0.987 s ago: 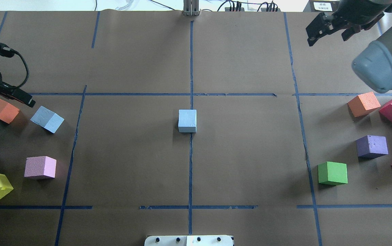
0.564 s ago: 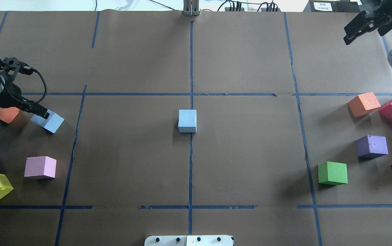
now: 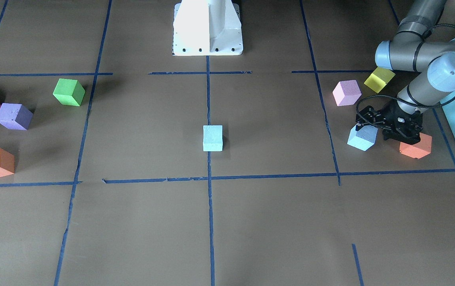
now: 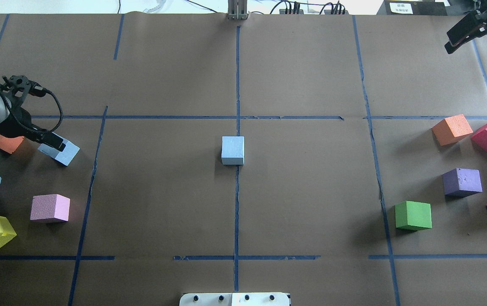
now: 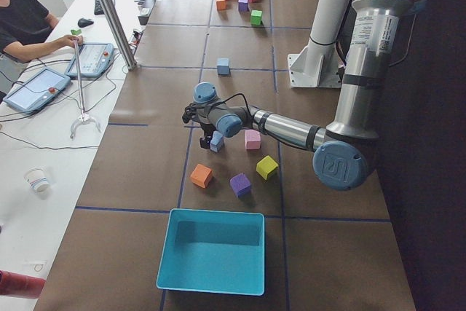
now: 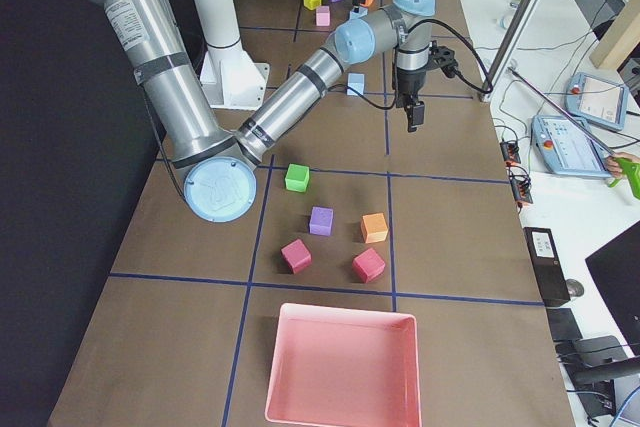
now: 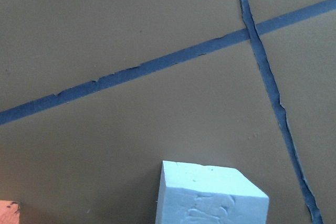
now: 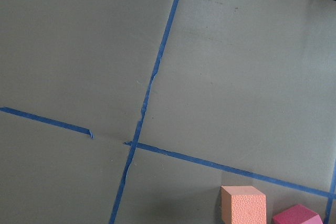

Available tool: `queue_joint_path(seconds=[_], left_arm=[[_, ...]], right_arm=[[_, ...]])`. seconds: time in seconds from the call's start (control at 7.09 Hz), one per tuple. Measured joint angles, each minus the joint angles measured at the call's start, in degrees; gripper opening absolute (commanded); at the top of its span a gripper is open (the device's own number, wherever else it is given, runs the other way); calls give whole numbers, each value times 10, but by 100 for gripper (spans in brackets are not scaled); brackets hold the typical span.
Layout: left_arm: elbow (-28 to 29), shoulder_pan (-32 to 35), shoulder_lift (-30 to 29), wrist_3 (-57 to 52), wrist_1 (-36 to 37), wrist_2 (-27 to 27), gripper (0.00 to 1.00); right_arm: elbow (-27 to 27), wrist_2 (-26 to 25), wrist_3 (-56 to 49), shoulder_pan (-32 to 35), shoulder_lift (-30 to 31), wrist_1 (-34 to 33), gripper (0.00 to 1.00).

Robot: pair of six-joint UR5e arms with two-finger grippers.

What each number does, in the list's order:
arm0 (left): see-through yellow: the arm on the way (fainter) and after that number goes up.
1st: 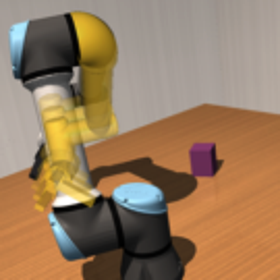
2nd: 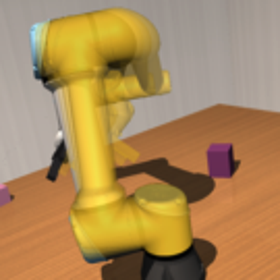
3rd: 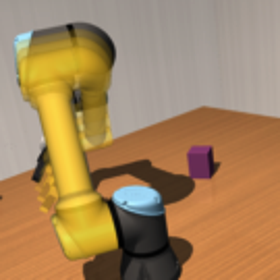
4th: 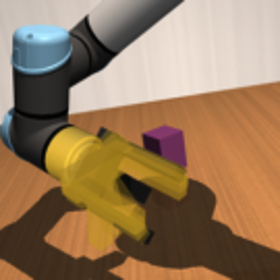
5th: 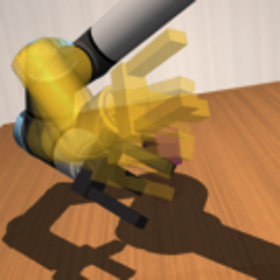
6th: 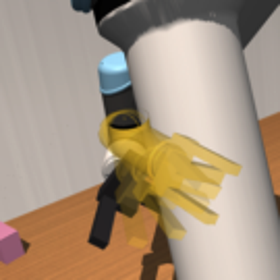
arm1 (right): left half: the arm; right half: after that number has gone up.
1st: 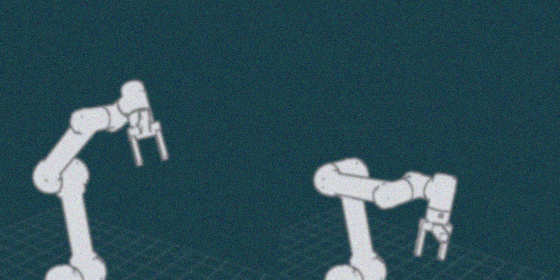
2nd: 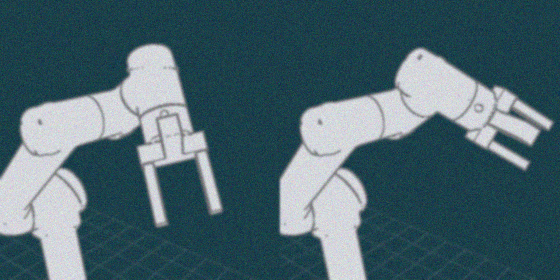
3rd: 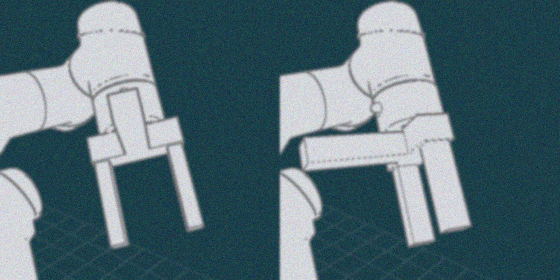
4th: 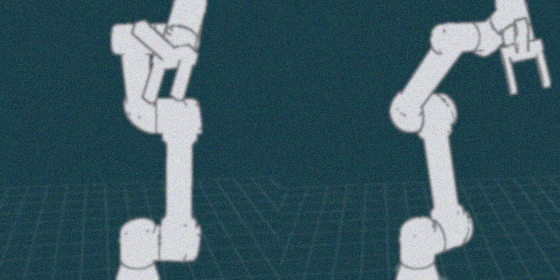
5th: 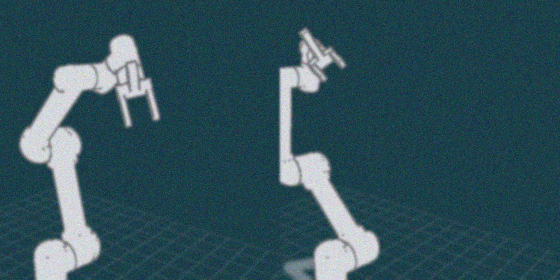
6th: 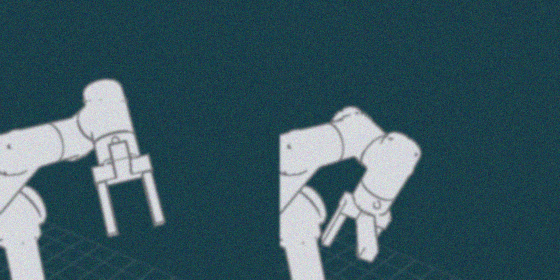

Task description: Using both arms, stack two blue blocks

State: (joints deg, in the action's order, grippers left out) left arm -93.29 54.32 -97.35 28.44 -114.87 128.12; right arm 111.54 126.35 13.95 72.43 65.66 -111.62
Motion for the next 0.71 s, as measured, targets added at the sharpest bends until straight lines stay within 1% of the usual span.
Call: queue_joint_path(seconds=[0.42, 0.56, 0.71], left_arm=[[5, -12, 0, -1, 0, -2, 100], [6, -17, 0, -2, 0, -2, 98], [6, -20, 0, -3, 0, -3, 56]], right_arm=[[0, 1, -1, 2, 6, 0, 99], [-1, 2, -1, 4, 9, 0, 99], [-1, 5, -1, 6, 13, 0, 99]])
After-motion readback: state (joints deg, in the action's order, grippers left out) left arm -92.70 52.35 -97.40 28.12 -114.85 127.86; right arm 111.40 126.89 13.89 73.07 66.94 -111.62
